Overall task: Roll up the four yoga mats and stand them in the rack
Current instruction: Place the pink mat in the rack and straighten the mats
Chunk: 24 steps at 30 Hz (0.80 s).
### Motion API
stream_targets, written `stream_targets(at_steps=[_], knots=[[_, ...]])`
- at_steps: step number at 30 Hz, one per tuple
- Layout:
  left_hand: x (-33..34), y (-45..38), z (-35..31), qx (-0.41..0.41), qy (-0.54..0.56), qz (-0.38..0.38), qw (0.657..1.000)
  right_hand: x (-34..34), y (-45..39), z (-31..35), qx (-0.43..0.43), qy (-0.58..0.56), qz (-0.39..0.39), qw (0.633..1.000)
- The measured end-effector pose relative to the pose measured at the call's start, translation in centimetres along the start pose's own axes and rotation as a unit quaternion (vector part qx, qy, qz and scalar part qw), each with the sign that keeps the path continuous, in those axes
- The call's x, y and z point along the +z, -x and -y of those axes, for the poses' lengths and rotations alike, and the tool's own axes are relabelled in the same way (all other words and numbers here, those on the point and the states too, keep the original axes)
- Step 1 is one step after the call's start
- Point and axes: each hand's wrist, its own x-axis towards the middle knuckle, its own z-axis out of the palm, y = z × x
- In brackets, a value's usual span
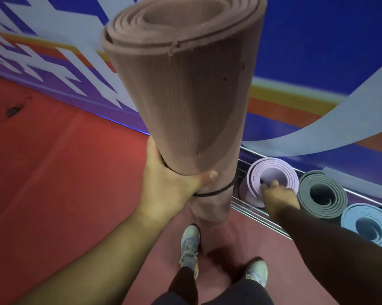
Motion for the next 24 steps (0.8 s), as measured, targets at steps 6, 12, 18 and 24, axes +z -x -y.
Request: stream_targets(at_steps=[6,12,18,24], knots=[[0.2,-0.8,-3.3,0.044,0.018,0.009,0.999,1.3,2.0,-1.7,-0.012,0.025,0.011,1.0],[0.8,-1.9,-5.1,0.042,0.05,0.02,0.998,-0.8,2.5,-2.2,-0.035,-0.002,0.04,0.999],[1.9,-2.6,-7.4,0.057,0.062,0.035,0.996,-1.7,3.6,-3.1,-0.012,-0.02,0.068,0.997],[2.3,-3.5,-8.0,0.08,0.08,0.031,0.993,0.1,3.7,-1.2,0.0,-0.053,0.102,0.993]])
